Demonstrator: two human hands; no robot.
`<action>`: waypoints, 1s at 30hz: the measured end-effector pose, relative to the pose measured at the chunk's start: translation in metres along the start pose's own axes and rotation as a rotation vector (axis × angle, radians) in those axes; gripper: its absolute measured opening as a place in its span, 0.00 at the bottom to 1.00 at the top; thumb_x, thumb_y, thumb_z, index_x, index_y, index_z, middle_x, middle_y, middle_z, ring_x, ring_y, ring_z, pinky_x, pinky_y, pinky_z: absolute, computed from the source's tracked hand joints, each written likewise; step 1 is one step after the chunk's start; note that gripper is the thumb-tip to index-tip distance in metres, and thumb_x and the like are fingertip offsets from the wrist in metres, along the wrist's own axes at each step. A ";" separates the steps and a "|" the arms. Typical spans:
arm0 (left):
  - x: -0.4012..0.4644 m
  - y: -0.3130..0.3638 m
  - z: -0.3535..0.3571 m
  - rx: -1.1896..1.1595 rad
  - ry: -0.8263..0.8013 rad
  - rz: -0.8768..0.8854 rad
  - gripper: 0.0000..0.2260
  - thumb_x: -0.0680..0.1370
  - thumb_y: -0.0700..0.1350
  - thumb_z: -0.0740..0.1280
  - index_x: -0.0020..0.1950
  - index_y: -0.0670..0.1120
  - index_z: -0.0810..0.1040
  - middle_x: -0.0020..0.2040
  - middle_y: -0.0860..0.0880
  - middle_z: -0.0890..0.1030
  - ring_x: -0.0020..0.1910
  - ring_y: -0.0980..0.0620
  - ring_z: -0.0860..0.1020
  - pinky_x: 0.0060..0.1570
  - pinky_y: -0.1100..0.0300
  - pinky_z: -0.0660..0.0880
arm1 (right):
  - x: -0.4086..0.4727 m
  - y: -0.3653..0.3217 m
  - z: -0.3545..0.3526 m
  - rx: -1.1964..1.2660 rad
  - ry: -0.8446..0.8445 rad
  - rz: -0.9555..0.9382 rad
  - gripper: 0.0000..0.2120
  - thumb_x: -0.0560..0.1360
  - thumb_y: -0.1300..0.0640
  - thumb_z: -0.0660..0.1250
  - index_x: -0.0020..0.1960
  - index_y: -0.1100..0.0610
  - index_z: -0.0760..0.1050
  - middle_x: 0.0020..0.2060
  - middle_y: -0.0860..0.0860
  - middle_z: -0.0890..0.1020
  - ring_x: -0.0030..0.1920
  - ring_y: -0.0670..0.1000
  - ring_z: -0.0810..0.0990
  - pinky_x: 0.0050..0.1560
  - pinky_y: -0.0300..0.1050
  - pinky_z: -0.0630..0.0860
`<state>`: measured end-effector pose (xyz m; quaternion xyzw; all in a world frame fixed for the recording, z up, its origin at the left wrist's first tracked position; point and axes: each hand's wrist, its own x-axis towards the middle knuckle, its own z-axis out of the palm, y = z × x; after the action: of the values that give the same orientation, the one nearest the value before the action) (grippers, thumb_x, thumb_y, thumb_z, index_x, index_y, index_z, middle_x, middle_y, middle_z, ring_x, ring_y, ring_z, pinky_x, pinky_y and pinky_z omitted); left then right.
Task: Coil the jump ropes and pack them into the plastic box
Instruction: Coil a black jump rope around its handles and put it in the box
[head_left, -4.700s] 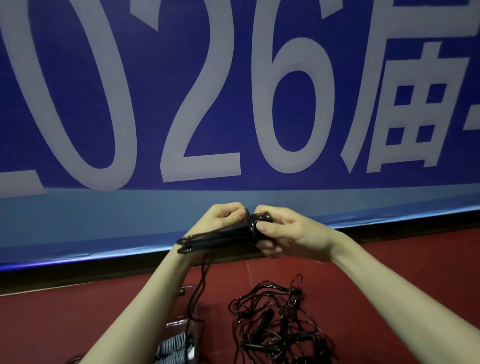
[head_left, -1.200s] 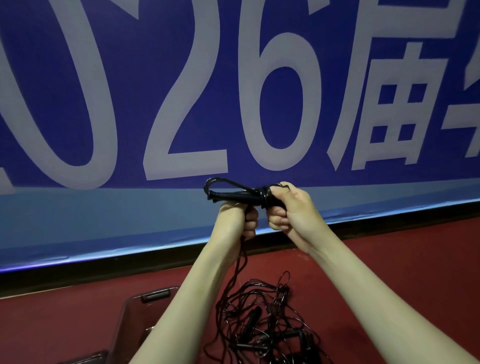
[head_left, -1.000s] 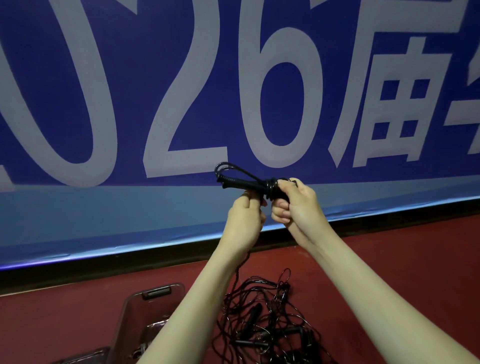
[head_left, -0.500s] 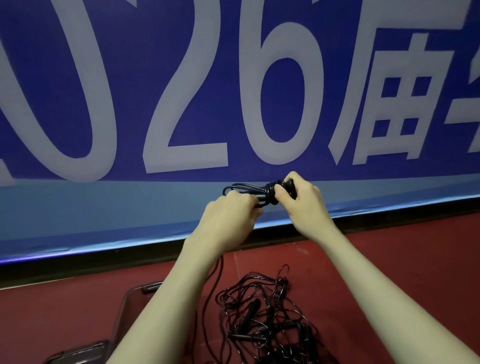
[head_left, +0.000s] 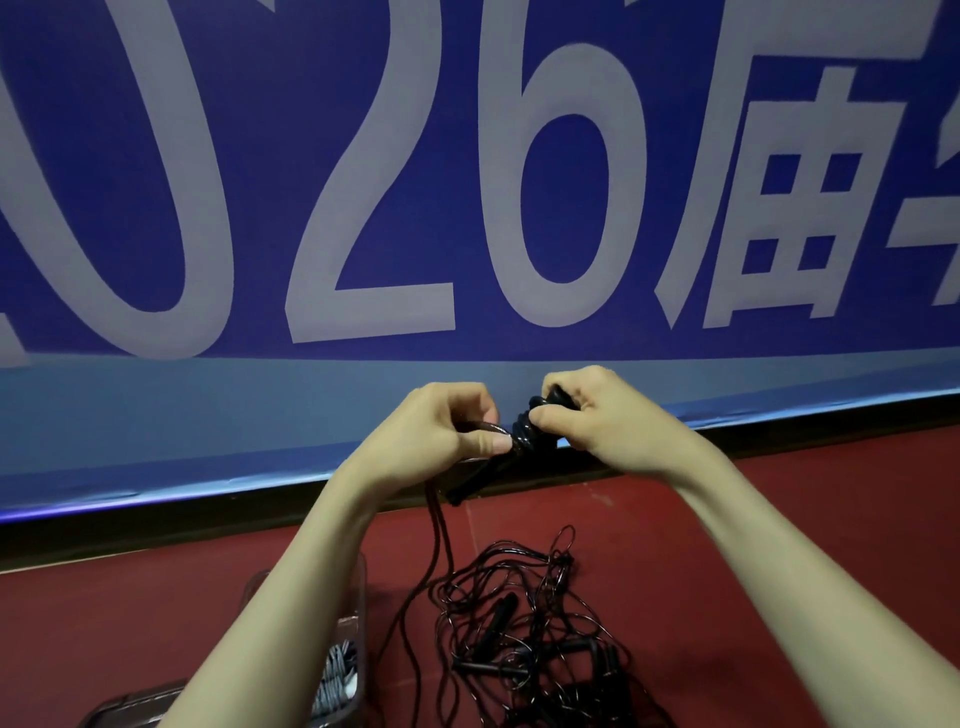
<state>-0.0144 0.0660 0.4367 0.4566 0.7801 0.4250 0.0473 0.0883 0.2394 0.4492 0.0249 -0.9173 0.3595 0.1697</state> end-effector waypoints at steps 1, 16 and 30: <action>-0.001 -0.002 -0.002 -0.040 -0.041 -0.012 0.10 0.74 0.41 0.73 0.36 0.48 0.73 0.30 0.55 0.74 0.31 0.57 0.70 0.33 0.67 0.68 | 0.000 -0.002 0.001 0.003 -0.026 -0.006 0.16 0.77 0.56 0.66 0.39 0.68 0.67 0.29 0.53 0.65 0.30 0.50 0.62 0.33 0.47 0.59; 0.005 -0.021 0.023 -0.688 -0.246 -0.070 0.34 0.58 0.69 0.76 0.43 0.40 0.74 0.32 0.45 0.67 0.28 0.54 0.63 0.28 0.63 0.57 | -0.004 -0.007 0.003 0.517 -0.099 0.050 0.17 0.79 0.64 0.58 0.32 0.56 0.62 0.22 0.47 0.61 0.20 0.44 0.56 0.22 0.33 0.52; 0.022 0.001 0.034 -1.394 -0.186 -0.252 0.13 0.74 0.44 0.58 0.28 0.46 0.67 0.23 0.54 0.62 0.19 0.60 0.53 0.17 0.70 0.51 | 0.010 0.003 0.015 1.002 0.255 0.081 0.13 0.81 0.61 0.56 0.38 0.58 0.66 0.21 0.44 0.70 0.20 0.41 0.59 0.21 0.34 0.53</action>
<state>-0.0108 0.1042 0.4227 0.2610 0.3666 0.7754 0.4430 0.0739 0.2319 0.4402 0.0235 -0.6048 0.7612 0.2331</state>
